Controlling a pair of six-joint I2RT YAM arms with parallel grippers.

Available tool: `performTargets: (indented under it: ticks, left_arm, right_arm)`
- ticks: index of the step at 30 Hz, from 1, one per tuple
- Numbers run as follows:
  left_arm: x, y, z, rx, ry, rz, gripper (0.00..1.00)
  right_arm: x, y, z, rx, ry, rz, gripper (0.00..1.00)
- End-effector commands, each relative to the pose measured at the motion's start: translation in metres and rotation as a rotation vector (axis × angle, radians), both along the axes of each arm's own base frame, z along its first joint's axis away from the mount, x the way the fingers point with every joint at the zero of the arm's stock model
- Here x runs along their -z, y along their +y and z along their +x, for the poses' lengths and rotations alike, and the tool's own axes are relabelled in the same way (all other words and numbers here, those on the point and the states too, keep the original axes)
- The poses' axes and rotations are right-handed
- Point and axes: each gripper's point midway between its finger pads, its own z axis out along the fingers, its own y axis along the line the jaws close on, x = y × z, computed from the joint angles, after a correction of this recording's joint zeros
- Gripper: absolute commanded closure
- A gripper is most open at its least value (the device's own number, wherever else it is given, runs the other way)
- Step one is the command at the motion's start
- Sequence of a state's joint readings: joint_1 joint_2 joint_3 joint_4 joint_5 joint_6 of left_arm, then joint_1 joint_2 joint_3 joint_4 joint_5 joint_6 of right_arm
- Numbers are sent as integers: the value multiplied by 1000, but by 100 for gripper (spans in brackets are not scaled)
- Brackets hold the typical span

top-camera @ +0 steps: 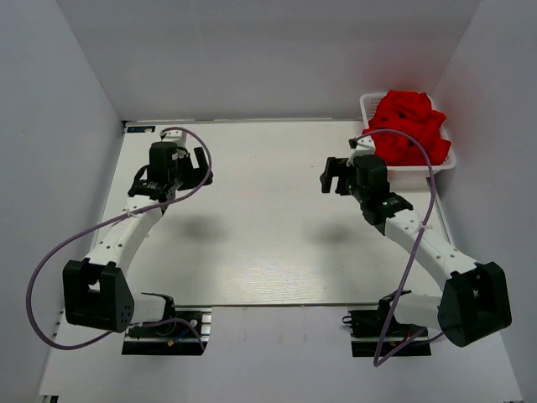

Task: Fold and stack the t-shirts
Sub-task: Grab crumpled tshirt from bin with the right arm

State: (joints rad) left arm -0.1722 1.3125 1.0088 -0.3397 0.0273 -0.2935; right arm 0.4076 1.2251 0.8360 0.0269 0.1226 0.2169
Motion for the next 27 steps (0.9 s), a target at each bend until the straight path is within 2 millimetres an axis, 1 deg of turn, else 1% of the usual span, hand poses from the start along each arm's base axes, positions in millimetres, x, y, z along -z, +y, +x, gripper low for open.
performTargets:
  ticks: [1, 2, 3, 4, 5, 6, 7, 8, 9, 10, 11, 12, 13, 14, 15, 16, 17, 18, 19, 20, 21, 22, 23, 24, 25, 27]
  left_arm:
    - [-26, 2, -6, -9, -73, -12, 0]
    - [-28, 0, -5, 0, -81, -19, 0]
    - [-31, 0, -6, 0, -92, -21, 0]
    - [-31, 0, -6, 0, -92, -21, 0]
    - [-35, 0, -7, 0, -102, -23, 0]
    - [-35, 0, -7, 0, -102, -23, 0]
    - [-35, -2, -7, 8, -102, -28, 0]
    - [-35, -2, -7, 8, -101, -28, 0]
    - [-35, -1, -7, 13, -103, -20, 0]
    - [-35, -1, -7, 13, -103, -20, 0]
    - [-35, 0, -7, 5, -104, -15, 0]
    - [-33, 1, -8, 5, -93, -13, 0]
    - [-33, 2, -8, -4, -94, -8, 0]
    - [-33, 2, -8, -4, -94, -8, 0]
    - [-33, 4, -7, -12, -95, -3, 0]
    - [-30, 4, -7, -12, -86, -1, 0]
    - [-34, 4, -5, -12, -95, -3, 0]
    - [-30, 5, -4, -20, -87, 3, 0]
    - [-30, 5, -4, -20, -87, 3, 0]
    - [-27, 5, -3, -15, -79, 13, 0]
    - [-23, 5, -2, -15, -67, 15, 0]
    - [-23, 5, -2, -15, -67, 15, 0]
    - [-22, 6, 1, -24, -65, 21, 0]
    - [-19, 6, 2, -24, -50, 24, 0]
    - [-20, 6, 5, -24, -52, 24, 0]
    - [-20, 5, 8, -24, -49, 24, 0]
  right_arm:
    - [-36, -27, 24, 190, -124, 12, 10]
    - [-36, -38, 29, 254, -125, -15, 10]
    - [-31, -44, 35, 281, -115, -48, 10]
    - [-50, -45, 42, 286, -132, -70, 10]
    - [-38, -57, 51, 355, -100, -123, 10]
    - [-48, -60, 57, 375, -94, -135, 10]
    - [-45, -68, 59, 397, -70, -153, 10]
    - [-49, -76, 75, 435, -50, -176, 10]
    - [-49, -86, 80, 470, -36, -177, 10]
    - [-46, -92, 83, 488, -9, -186, 10]
    - [-46, -102, 96, 519, 12, -191, 10]
    - [-47, -116, 102, 553, 18, -189, 10]
    - [-52, -118, 110, 554, 20, -180, 10]
    - [-45, -140, 116, 589, 43, -196, 10]
    - [-44, -139, 121, 564, 53, -184, 10]
    - [-44, -143, 127, 562, 61, -189, 10]
    - [-41, -161, 133, 596, 82, -194, 10]
    - [-30, -164, 138, 593, 108, -202, 10]
    - [-31, -165, 141, 584, 118, -207, 10]
    - [-33, -173, 146, 579, 110, -223, 10]
    - [-17, -173, 154, 546, 150, -218, 10]
    - [-14, -180, 156, 545, 162, -232, 10]
    - [-12, -181, 159, 551, 165, -233, 10]
    - [1, -192, 164, 573, 190, -251, 10]
    - [4, -192, 166, 564, 195, -250, 10]
    - [17, -194, 179, 552, 207, -251, 10]
